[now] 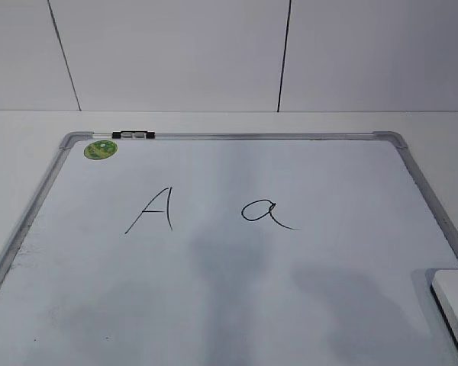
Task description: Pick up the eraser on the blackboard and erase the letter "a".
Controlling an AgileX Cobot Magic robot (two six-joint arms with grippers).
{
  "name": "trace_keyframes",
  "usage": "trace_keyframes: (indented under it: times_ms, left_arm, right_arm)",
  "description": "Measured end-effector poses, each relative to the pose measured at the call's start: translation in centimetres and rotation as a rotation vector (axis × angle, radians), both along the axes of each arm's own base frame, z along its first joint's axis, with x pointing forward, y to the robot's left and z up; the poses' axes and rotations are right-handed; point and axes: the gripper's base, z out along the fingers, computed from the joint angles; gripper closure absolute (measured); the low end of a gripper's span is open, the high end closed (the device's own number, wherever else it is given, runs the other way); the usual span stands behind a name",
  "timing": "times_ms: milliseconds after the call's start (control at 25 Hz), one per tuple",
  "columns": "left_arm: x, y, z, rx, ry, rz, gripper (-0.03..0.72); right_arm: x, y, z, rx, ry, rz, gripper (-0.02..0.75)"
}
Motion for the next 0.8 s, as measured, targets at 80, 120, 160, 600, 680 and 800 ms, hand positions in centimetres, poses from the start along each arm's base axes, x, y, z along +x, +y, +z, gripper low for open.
trace_keyframes:
  times_ms: [80,120,160,600,680,800]
  left_arm:
    - [0.00,0.00,0.00,0.000,0.000,0.000,0.454]
    - [0.00,0.00,0.00,0.000,0.000,0.000,0.454]
    - [0.00,0.00,0.00,0.000,0.000,0.000,0.454]
    - [0.00,0.00,0.00,0.000,0.000,0.000,0.454]
    - [0.00,0.00,0.00,0.000,0.000,0.000,0.454]
    - [0.00,0.00,0.00,0.000,0.000,0.000,0.454]
  right_arm:
    - [0.00,0.00,0.00,0.000,0.000,0.000,0.146]
    - [0.00,0.00,0.00,0.000,0.000,0.000,0.146]
    - [0.00,0.00,0.00,0.000,0.000,0.000,0.146]
    - [0.00,0.00,0.00,0.000,0.000,0.000,0.146]
    - [0.00,0.00,0.00,0.000,0.000,0.000,0.146]
    - [0.00,0.00,0.00,0.000,0.000,0.000,0.146]
